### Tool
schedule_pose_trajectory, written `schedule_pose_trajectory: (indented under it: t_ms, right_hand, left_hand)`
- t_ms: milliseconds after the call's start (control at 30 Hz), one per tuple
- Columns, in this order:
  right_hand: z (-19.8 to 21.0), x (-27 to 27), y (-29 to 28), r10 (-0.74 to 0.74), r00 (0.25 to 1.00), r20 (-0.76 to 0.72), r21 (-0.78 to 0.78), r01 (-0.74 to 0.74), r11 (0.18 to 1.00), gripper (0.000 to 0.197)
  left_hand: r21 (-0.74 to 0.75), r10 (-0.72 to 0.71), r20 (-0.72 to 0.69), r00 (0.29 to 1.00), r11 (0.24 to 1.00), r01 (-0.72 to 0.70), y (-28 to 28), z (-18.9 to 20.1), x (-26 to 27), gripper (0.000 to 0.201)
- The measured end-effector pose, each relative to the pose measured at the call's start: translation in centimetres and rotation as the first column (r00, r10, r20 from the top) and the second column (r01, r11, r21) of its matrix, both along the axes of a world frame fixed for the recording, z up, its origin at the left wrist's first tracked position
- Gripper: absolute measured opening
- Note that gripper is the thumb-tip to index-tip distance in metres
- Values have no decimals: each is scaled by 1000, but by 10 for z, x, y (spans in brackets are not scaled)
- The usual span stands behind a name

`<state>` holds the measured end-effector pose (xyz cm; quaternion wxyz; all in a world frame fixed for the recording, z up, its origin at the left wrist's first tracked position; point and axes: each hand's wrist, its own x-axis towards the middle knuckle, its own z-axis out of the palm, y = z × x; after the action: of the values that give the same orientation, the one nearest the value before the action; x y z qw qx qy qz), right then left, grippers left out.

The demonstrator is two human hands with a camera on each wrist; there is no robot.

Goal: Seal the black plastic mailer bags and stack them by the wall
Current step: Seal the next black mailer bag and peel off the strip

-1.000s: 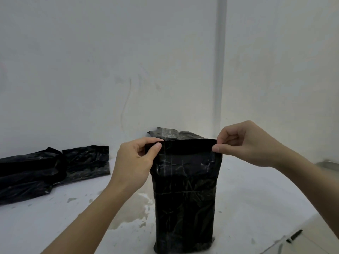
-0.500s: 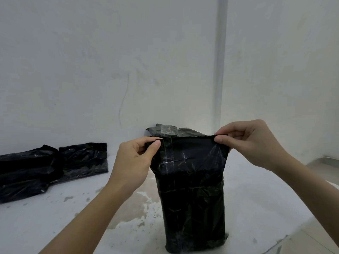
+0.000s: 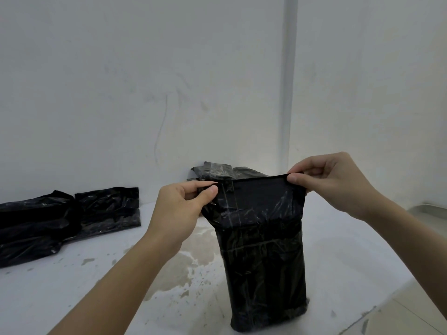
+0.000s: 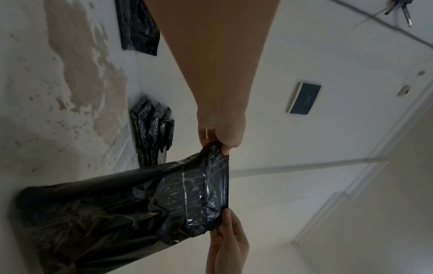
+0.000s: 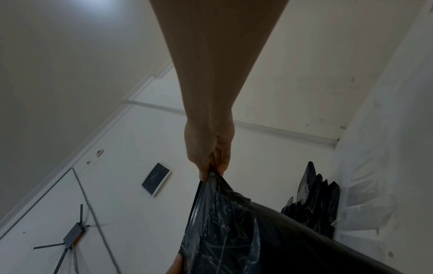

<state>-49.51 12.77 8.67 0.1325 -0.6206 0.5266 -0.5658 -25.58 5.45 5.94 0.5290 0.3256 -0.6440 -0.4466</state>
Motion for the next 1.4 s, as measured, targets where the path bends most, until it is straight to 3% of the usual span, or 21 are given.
schedule_pose_trajectory:
  t_ms: [233, 500, 633, 733, 833, 1033, 1267, 1400]
  right_hand:
    - [1, -14, 11, -91, 996, -17, 85, 92, 992, 9]
    - [10, -23, 25, -191, 981, -8, 132, 191, 973, 9]
    - [13, -23, 35, -132, 969, 210, 166, 98, 981, 14]
    - [14, -27, 46, -59, 919, 390, 165, -7, 986, 17]
    - [16, -30, 55, -55, 898, 437, 172, -23, 985, 17]
    - [25, -37, 76, -99, 894, 436, 196, 13, 980, 14]
    - [49, -54, 93, -192, 923, 335, 241, 113, 964, 15]
    - [33, -59, 61, -277, 900, 337, 297, 177, 938, 13]
  left_hand:
    - [216, -88, -65, 994, 971, 100, 8, 11, -12, 10]
    - [153, -73, 95, 993, 987, 57, 24, 31, -22, 10]
    - [199, -91, -19, 996, 976, 93, 35, 40, -35, 5]
    - [254, -152, -148, 977, 949, 186, 44, 42, -44, 13]
    - [288, -190, -227, 955, 924, 252, 49, 41, -51, 16]
    - [319, -214, -251, 944, 902, 289, 55, 39, -64, 19]
    - [456, -334, -357, 872, 753, 475, 66, 39, -80, 25]
    - [562, -294, -382, 876, 679, 473, 52, 23, -88, 28]
